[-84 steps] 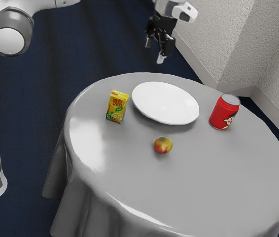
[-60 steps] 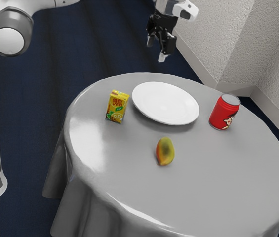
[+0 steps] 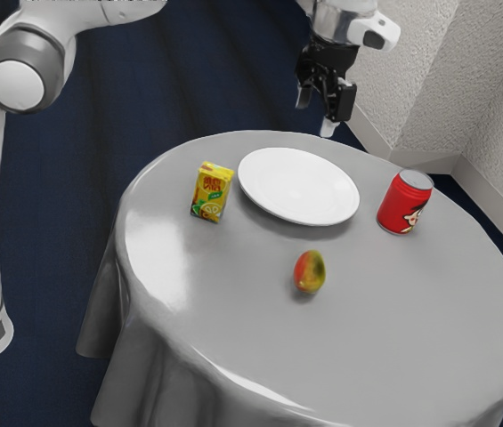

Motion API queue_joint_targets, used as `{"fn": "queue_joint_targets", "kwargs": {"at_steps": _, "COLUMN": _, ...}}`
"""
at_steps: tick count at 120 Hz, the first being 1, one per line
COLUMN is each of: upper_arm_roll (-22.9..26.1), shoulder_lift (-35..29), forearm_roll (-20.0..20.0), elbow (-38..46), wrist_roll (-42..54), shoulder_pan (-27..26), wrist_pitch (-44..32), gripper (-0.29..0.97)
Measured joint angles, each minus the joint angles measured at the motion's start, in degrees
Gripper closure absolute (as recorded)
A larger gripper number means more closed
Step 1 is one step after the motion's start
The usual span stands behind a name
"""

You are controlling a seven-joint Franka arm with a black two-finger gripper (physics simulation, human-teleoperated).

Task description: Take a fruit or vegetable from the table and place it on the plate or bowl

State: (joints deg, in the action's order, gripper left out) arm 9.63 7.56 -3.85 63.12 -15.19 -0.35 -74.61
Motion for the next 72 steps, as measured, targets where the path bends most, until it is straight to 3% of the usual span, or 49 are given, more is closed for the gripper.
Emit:
{"fn": "queue_joint_targets", "kwargs": {"at_steps": 36, "upper_arm_roll": 0.0, "shoulder_lift": 1.5, "forearm_roll": 0.1, "elbow": 0.5, "wrist_roll": -8.8, "shoulder_pan": 1.8, "wrist_pitch": -0.3, "gripper": 0.00}}
{"fn": "queue_joint_targets", "kwargs": {"at_steps": 59, "upper_arm_roll": -0.2, "shoulder_lift": -5.2, "forearm_roll": 0.4, "elbow": 23.3, "wrist_roll": -11.5, "shoulder_pan": 1.4, "wrist_pitch": -10.3, "gripper": 0.00}}
{"fn": "queue_joint_targets", "kwargs": {"at_steps": 72, "upper_arm_roll": 0.4, "shoulder_lift": -5.7, "forearm_roll": 1.6, "elbow": 27.2, "wrist_roll": -12.6, "shoulder_pan": 1.6, "wrist_pitch": -16.4, "gripper": 0.00}}
